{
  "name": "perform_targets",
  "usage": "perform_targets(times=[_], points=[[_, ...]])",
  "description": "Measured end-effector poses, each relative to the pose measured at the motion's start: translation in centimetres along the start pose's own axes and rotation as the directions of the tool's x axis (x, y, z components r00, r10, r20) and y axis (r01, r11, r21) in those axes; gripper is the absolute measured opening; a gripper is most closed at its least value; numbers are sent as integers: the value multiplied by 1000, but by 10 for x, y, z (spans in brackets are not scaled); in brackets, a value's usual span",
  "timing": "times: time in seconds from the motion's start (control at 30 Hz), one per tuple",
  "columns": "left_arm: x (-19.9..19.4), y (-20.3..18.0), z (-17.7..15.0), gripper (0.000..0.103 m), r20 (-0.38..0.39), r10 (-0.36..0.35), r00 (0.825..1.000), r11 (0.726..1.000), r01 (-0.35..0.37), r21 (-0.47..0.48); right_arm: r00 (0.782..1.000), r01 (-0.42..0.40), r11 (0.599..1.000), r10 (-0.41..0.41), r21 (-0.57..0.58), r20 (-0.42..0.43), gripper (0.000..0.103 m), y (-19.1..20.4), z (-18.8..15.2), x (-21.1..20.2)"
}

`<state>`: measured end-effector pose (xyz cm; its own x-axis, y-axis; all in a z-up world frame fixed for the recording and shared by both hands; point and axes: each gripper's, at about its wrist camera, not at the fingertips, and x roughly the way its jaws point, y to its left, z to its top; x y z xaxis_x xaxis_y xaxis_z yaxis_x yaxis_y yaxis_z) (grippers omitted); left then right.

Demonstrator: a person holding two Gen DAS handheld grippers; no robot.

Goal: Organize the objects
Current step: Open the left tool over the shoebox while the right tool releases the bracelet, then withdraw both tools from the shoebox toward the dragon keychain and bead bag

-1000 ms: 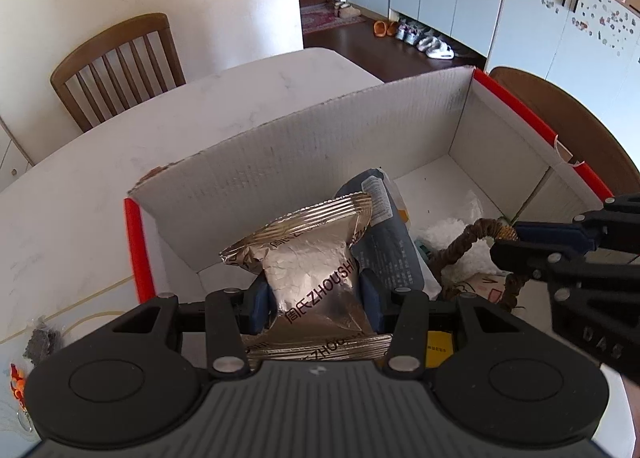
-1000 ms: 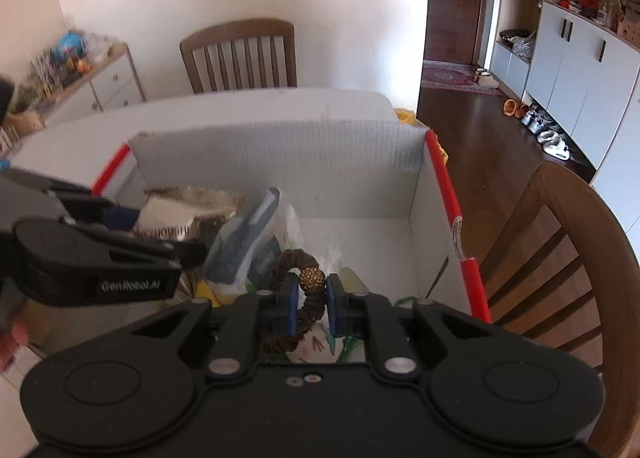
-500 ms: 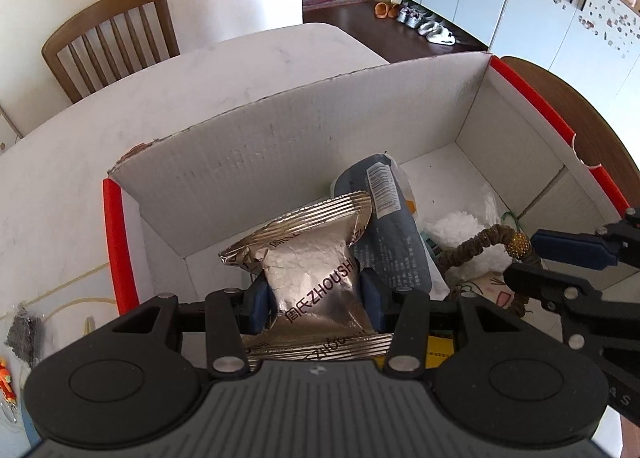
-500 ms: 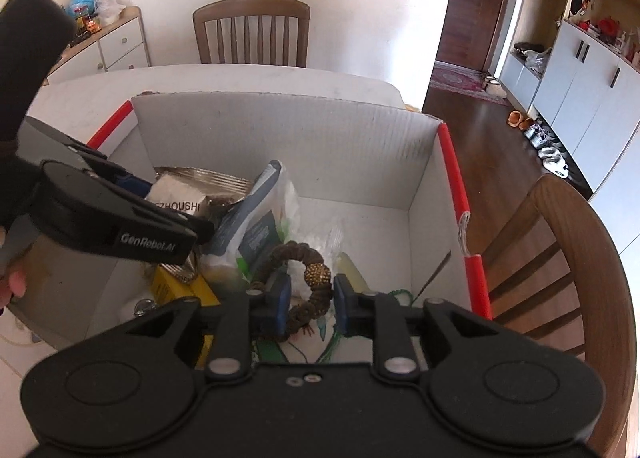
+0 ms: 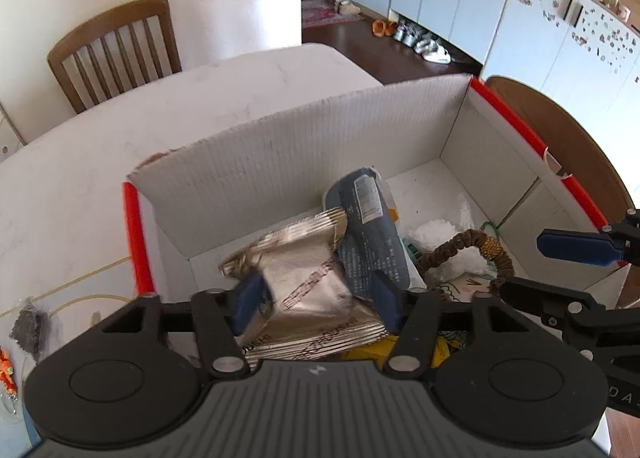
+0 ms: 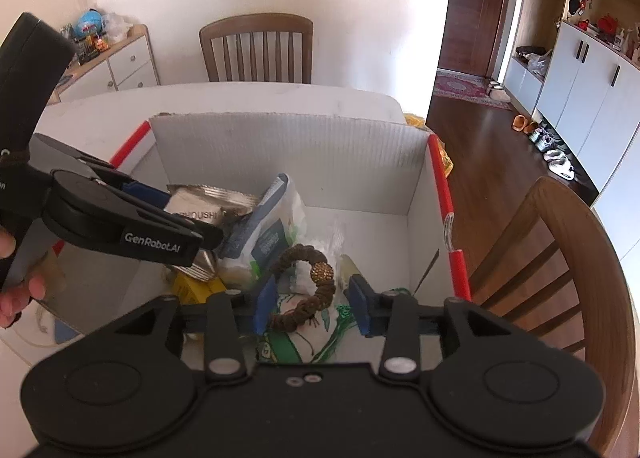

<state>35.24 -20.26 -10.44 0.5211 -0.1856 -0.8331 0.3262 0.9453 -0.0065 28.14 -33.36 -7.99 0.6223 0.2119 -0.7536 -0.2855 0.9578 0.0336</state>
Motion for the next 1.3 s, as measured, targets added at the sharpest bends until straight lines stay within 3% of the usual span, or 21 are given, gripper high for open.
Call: perform_targets(times=[0.6,0.8,1.3], points=[[-78,1,-19,68,137,-1,991,1000,5,-25,993,-61,997,56,40,99,63,3,1,-47],[-107,5,-28,81,183,-7,983,999,14,-33,989,-74,996,68,44,128,68,11,1,-62],[-159,60,-60,86,245,5,969,996,17,-87,977,-104,992,89,68,193,91,60,6,-88]])
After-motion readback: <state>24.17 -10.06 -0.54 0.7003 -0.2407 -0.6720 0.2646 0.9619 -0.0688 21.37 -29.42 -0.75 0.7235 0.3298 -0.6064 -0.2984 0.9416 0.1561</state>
